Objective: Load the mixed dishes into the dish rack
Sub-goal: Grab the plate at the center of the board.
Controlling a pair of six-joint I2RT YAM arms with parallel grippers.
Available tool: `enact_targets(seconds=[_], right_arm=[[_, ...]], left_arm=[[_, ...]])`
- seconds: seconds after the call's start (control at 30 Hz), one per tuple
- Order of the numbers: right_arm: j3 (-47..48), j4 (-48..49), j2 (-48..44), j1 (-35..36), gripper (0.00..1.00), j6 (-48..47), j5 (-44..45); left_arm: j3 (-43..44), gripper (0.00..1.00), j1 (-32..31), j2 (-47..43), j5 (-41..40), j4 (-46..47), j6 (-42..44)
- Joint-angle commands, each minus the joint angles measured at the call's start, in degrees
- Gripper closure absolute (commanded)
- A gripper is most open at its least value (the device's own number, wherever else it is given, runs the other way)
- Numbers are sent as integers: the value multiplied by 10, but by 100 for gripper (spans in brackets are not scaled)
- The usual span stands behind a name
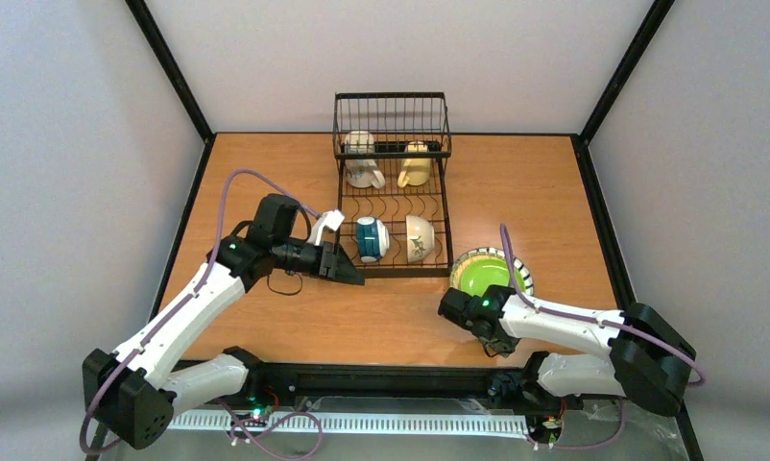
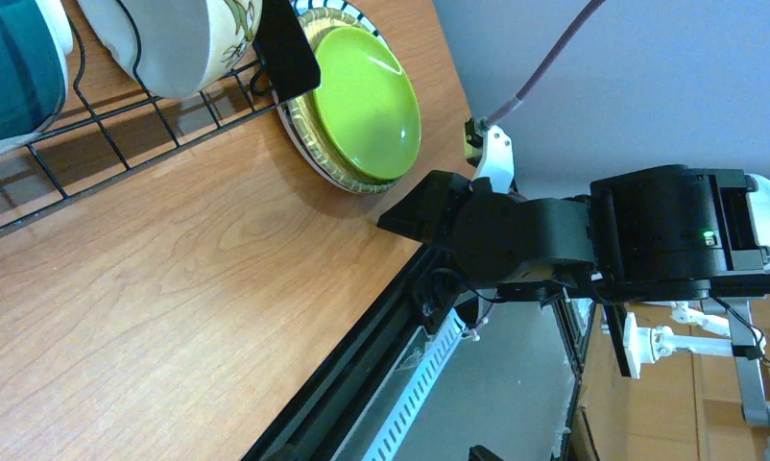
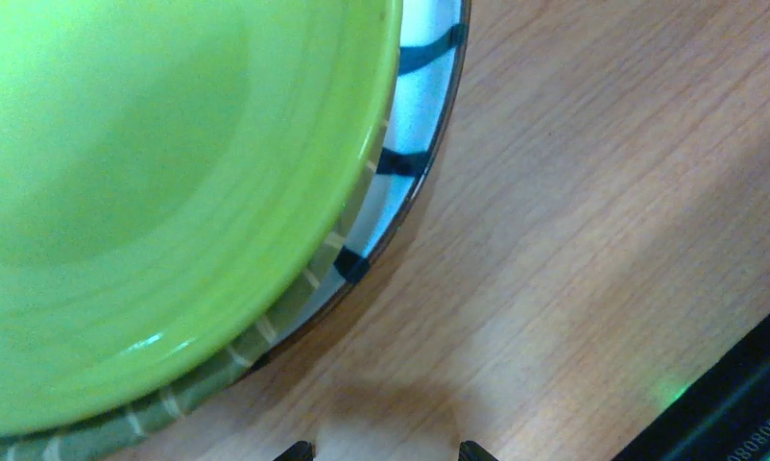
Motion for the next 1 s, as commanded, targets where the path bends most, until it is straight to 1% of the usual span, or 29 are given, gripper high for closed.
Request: enact_targets(seconds=[0.0, 0.2, 0.4, 0.53, 0.8, 0.9, 0.97], right_arm=[[1, 25, 13, -16, 13, -1, 32], [12, 46, 41, -35, 13, -23, 41], [39, 39, 60, -44, 13, -41, 35], [70, 2, 51, -39, 11, -52, 4], [115, -78, -14, -19, 11, -32, -28], [142, -111, -28, -9, 11, -14, -22], [164, -133, -37, -8, 11, -1, -3]], left_arm=[[0, 0, -4, -9, 6, 14, -8], [1, 0, -4, -14, 5, 9, -5], [2, 0, -4, -16, 4, 5, -4], [4, 0, -4, -15, 6, 5, -2], [16, 0, -4, 4, 16, 12, 1], [23, 0, -3, 17, 23, 16, 4], [23, 0, -4, 27, 30, 23, 3]])
